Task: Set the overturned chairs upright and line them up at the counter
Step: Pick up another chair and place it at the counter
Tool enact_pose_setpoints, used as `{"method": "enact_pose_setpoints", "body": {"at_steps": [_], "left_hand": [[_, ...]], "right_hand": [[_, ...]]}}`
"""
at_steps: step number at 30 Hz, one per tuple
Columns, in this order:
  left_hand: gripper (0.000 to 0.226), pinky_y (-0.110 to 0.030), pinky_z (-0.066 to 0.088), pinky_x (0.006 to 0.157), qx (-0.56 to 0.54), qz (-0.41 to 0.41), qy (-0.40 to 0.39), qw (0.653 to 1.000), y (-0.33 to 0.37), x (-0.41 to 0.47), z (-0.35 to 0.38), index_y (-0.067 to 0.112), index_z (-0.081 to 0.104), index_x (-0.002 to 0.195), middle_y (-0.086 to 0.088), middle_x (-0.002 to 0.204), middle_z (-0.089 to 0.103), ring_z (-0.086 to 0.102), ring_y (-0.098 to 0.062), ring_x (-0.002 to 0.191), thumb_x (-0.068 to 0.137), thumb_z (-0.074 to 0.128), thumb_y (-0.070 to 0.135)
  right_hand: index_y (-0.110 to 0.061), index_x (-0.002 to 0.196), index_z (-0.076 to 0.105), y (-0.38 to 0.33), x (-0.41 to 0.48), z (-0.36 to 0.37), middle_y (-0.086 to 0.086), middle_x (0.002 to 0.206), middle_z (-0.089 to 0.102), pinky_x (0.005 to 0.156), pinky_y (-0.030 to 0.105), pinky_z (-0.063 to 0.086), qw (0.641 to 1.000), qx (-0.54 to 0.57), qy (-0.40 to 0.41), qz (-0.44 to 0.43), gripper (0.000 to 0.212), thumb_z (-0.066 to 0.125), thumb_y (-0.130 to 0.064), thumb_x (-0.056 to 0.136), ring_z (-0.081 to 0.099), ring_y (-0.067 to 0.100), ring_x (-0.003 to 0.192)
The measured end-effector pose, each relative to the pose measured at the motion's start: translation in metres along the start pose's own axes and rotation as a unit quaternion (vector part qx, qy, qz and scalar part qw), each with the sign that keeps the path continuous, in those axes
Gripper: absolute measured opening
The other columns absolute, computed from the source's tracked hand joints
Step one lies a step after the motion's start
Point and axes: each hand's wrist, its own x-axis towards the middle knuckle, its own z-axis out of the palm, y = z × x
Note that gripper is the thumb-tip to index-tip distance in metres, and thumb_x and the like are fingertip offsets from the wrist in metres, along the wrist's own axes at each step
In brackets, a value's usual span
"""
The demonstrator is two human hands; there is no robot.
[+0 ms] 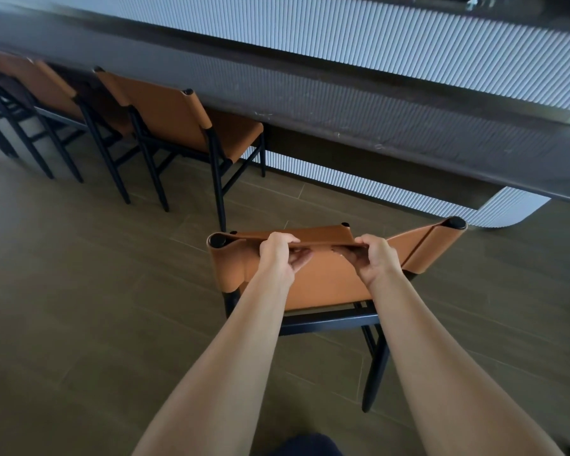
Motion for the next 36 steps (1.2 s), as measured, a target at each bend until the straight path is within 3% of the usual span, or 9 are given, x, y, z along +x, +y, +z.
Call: {"method": "enact_pose_setpoints", "body": {"at_steps": [6,11,15,21,25,29,31,33,36], "left_hand": [[0.027,-0.041,0.061,0.062,0.005,0.012,0.029,0.999,0.023,0.017,0.019,-0.004,0.055,0.113,-0.026,0.095,0.065,0.07,-0.036,0.092,0.087,0.05,-0.007],[0.031,-0.039,0.061,0.059,0.026,0.019,0.075,0.997,0.04,0.028,0.038,-0.003,0.055,0.116,-0.025,0.101,0.066,0.071,-0.033,0.084,0.087,0.047,-0.003],[0.034,-0.039,0.059,0.05,0.037,0.009,0.08,0.996,0.056,0.037,0.052,-0.001,0.053,0.117,-0.027,0.1,0.067,0.071,-0.036,0.079,0.086,0.062,0.008],[0.013,-0.035,0.061,0.066,0.078,-0.025,0.101,0.992,0.075,0.047,0.066,-0.01,0.06,0.094,-0.026,0.099,0.07,0.072,-0.032,0.089,0.092,0.052,0.0],[0.011,-0.037,0.059,0.05,0.067,-0.019,0.091,0.993,0.079,0.057,0.066,-0.011,0.059,0.089,-0.028,0.083,0.07,0.072,-0.033,0.073,0.091,0.051,-0.003],[0.01,-0.037,0.061,0.056,0.076,-0.02,0.104,0.991,0.084,0.068,0.066,-0.008,0.06,0.092,-0.025,0.071,0.07,0.073,-0.032,0.066,0.09,0.053,-0.001],[0.011,-0.035,0.059,0.051,0.083,-0.026,0.101,0.991,0.087,0.071,0.067,-0.008,0.061,0.094,-0.025,0.071,0.07,0.072,-0.031,0.062,0.09,0.054,0.0],[0.011,-0.033,0.058,0.046,0.089,-0.033,0.1,0.99,0.092,0.074,0.07,-0.008,0.061,0.095,-0.025,0.073,0.071,0.072,-0.03,0.061,0.09,0.055,0.0],[0.014,-0.037,0.059,0.049,0.088,-0.031,0.098,0.991,0.1,0.076,0.073,-0.009,0.06,0.097,-0.029,0.077,0.07,0.073,-0.033,0.07,0.089,0.054,0.0]], "right_hand": [[0.001,0.119,0.046,-0.014,0.014,0.022,0.025,0.102,0.064,0.065,0.045,0.062,1.0,0.017,-0.024,0.001,0.032,0.051,0.01,0.089,0.071,0.034,0.081],[-0.001,0.107,0.046,-0.022,0.027,0.039,0.021,0.09,0.063,0.06,0.041,0.062,1.0,0.018,-0.016,0.006,0.022,0.053,0.009,0.089,0.072,0.029,0.062],[-0.003,0.091,0.044,-0.032,0.038,0.057,0.022,0.084,0.056,0.067,0.048,0.061,0.999,0.022,-0.025,0.009,0.016,0.051,0.012,0.089,0.065,0.032,0.068],[0.002,0.086,0.047,-0.046,0.054,0.071,0.02,0.083,0.054,0.064,0.049,0.06,0.998,-0.009,-0.043,0.037,0.011,0.051,0.011,0.089,0.063,0.032,0.072],[0.004,0.093,0.052,-0.052,0.062,0.076,0.02,0.082,0.058,0.067,0.048,0.061,0.996,-0.029,-0.064,0.056,0.008,0.053,0.01,0.089,0.066,0.031,0.069],[0.003,0.09,0.053,-0.056,0.065,0.08,0.02,0.081,0.057,0.069,0.048,0.061,0.995,-0.033,-0.07,0.057,0.007,0.053,0.009,0.09,0.066,0.03,0.067],[0.003,0.095,0.052,-0.059,0.066,0.085,0.021,0.083,0.057,0.069,0.048,0.061,0.995,-0.041,-0.068,0.055,0.007,0.052,0.009,0.091,0.066,0.029,0.062],[0.005,0.105,0.052,-0.063,0.07,0.09,0.024,0.093,0.059,0.07,0.048,0.061,0.994,-0.066,-0.06,0.066,0.013,0.052,0.008,0.092,0.068,0.033,0.072],[0.004,0.097,0.054,-0.074,0.081,0.104,0.026,0.097,0.062,0.073,0.049,0.06,0.984,-0.142,-0.043,0.097,0.005,0.051,0.004,0.093,0.068,0.037,0.083]]}}
